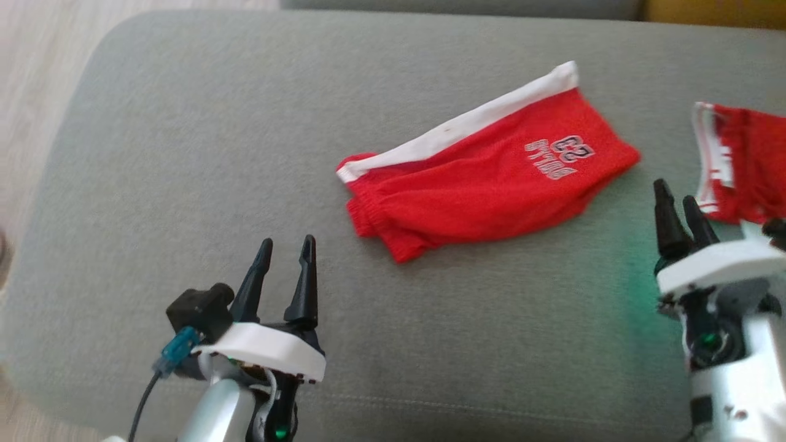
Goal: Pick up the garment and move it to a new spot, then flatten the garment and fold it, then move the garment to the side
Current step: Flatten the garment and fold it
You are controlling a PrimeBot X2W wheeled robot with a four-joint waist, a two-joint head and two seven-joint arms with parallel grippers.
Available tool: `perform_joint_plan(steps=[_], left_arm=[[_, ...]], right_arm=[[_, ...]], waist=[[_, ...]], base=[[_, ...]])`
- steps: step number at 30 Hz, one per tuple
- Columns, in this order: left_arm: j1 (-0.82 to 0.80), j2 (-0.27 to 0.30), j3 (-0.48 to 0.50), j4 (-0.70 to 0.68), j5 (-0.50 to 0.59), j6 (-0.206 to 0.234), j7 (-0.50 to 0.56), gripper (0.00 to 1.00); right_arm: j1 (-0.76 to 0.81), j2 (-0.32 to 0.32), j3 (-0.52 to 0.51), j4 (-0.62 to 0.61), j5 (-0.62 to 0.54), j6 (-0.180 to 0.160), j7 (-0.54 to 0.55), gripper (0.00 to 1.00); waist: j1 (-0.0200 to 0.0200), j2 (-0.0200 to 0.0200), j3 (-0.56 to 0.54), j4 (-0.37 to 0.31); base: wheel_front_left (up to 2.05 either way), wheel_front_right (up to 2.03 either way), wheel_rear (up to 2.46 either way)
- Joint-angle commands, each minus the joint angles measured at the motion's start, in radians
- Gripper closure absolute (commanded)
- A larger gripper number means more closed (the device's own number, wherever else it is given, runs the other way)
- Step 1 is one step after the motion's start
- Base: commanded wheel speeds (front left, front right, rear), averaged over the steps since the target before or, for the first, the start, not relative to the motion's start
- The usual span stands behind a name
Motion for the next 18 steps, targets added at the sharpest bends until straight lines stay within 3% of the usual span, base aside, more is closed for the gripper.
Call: perform_joint_plan(steps=[1, 4, 7, 18], left_arm=[[-0.043, 0.005, 0.022, -0.036, -0.005, 0.005, -0.006, 0.00], [-0.052, 0.005, 0.010, -0.037, -0.008, 0.010, -0.006, 0.00], [-0.069, 0.005, -0.014, -0.029, 0.073, 0.021, -0.006, 0.00], [-0.097, 0.005, -0.087, -0.060, 0.040, 0.047, -0.006, 0.00]], right_arm=[[-0.048, 0.003, 0.004, -0.016, 0.022, -0.001, 0.025, 0.00], [-0.104, 0.008, -0.052, 0.035, 0.065, -0.001, 0.091, 0.00], [-0.156, 0.012, -0.106, 0.094, 0.083, -0.001, 0.151, 0.00], [-0.317, 0.018, -0.241, 0.283, 0.001, -0.001, 0.269, 0.00]], waist=[[0.0001, -0.0001, 0.030, 0.033], [0.0001, -0.0001, 0.055, 0.065], [0.0001, -0.0001, 0.075, 0.091], [0.0001, -0.0001, 0.128, 0.140]], base=[[0.00, 0.00, 0.00], [0.00, 0.00, 0.00], [0.00, 0.00, 0.00], [0.00, 0.00, 0.00]])
